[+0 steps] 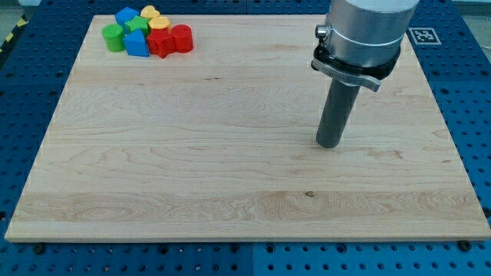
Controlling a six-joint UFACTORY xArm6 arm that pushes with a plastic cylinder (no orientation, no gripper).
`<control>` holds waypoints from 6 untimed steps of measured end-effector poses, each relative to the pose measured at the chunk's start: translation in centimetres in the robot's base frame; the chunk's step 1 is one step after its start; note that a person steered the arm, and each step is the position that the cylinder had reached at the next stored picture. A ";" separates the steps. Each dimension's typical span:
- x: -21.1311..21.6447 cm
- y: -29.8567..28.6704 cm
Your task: Move your arm center left of the board
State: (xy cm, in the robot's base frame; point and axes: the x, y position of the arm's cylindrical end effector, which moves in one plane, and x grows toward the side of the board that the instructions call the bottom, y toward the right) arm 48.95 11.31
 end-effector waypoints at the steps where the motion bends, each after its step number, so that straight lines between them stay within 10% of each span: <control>1: 0.0 0.0; 6: -7.6 -31.3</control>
